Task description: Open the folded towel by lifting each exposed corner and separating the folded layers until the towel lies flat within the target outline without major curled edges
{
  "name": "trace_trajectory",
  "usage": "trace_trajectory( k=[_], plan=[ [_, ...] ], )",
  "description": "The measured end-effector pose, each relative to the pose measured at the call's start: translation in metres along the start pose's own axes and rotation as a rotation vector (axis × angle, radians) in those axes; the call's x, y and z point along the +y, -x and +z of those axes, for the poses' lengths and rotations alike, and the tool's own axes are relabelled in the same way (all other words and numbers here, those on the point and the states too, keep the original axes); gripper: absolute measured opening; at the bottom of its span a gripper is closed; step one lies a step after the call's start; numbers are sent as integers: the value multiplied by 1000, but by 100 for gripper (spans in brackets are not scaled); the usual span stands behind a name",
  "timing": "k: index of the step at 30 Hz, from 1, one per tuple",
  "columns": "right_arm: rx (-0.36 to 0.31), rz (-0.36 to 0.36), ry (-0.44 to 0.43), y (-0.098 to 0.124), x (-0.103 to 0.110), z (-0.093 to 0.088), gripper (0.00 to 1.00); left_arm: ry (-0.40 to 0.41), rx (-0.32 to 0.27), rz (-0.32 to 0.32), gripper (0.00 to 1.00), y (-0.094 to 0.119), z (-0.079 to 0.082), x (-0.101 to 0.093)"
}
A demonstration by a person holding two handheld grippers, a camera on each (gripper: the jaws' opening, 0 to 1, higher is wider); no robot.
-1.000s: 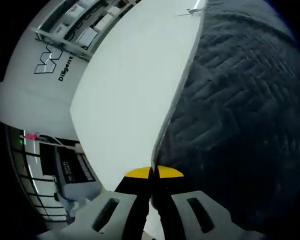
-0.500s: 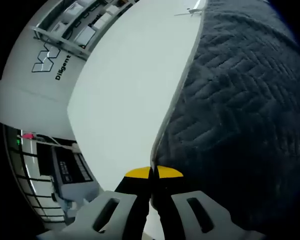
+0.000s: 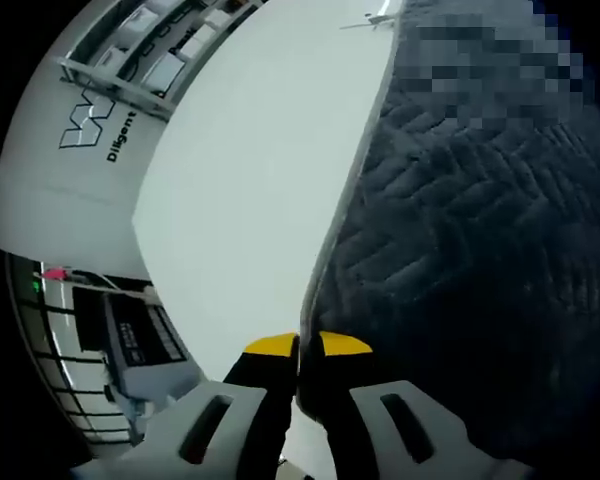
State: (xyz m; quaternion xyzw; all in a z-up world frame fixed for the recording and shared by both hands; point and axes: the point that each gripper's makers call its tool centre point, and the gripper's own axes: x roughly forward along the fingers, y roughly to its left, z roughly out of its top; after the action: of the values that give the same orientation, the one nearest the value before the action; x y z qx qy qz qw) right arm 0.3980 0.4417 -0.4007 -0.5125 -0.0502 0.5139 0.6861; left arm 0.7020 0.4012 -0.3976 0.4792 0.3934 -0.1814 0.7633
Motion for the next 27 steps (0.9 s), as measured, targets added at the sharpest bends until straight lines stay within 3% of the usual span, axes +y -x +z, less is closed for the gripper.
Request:
trace_trajectory(
  k=[5, 7, 10, 11, 13, 15, 17, 21, 27],
  plan=[
    [-30, -12, -13, 4, -8, 6, 37, 93, -48, 11, 71, 12, 5, 15],
    [-41, -44, -1, 6, -15, 8, 49, 118, -45, 66, 97, 16, 4, 24],
    [-58, -71, -3, 9, -23, 11, 67, 129, 60, 220, 100, 31, -12, 50],
    [-55, -76, -23, 9, -27, 11, 72, 119, 32, 262, 100, 36, -6, 59],
    [-58, -74, -48, 11, -33, 11, 84, 108, -23, 244, 100, 40, 5, 59],
    [-54, -82, -53, 13, -38, 9, 92, 135, -13, 215, 100, 45, 4, 56],
    [-55, -93, -59, 14, -41, 9, 99, 120, -11, 235, 100, 51, 5, 60],
    [-33, -85, -74, 17, -41, 7, 100, 108, -19, 243, 100, 65, 6, 68],
    [-51, -101, -124, 30, -50, 8, 100, 147, -51, 257, 100, 90, 2, 87]
  ],
)
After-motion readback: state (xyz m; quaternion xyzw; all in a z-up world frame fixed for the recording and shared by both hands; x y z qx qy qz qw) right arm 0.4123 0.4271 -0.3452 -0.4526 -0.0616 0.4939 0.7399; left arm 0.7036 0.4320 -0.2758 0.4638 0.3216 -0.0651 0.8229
